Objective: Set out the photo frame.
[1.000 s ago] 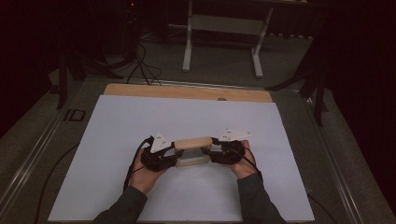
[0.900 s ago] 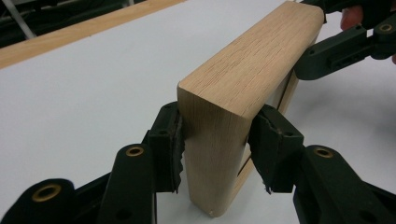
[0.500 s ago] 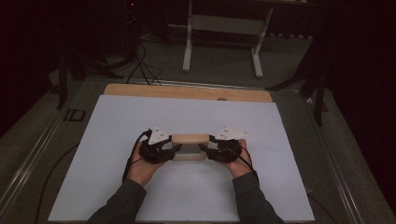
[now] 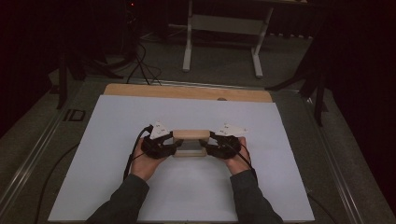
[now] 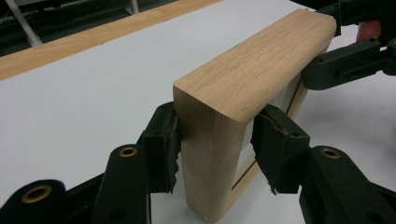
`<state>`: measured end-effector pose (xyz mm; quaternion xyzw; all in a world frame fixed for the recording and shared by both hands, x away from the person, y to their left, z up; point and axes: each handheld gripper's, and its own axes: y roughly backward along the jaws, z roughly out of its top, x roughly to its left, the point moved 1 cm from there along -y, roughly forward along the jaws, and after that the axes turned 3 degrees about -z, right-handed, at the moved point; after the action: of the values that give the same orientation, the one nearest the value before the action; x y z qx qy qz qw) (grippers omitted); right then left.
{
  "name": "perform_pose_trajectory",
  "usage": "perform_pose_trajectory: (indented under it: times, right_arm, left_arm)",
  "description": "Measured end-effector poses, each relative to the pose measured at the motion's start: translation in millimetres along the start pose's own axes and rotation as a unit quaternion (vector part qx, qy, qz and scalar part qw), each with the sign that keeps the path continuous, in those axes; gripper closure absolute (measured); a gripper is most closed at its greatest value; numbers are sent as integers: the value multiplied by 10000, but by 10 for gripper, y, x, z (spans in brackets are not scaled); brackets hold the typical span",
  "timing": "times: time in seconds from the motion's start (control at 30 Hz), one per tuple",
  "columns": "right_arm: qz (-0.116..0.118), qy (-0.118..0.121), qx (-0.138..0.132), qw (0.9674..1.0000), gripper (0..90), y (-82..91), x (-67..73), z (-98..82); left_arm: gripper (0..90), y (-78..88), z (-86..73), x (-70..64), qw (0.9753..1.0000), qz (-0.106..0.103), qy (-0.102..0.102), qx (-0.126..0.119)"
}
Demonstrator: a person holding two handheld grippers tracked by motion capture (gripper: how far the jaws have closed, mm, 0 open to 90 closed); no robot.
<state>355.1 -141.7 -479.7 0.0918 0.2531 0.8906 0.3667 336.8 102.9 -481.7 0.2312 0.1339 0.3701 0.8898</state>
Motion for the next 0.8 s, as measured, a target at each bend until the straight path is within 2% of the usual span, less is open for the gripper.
perform_pose_trajectory:
  times: [0.6,0.8]
  right_arm:
    - [-35,-187,-93,9998,501,-78,-27,-2]
    - [13,-224,-122,9997,509,-94,-34,-14]
  left_arm:
    - [514,-54,-4,107,9998,-106,142,-74]
    - [496,-69,-17,112,9995,-74,294,-80]
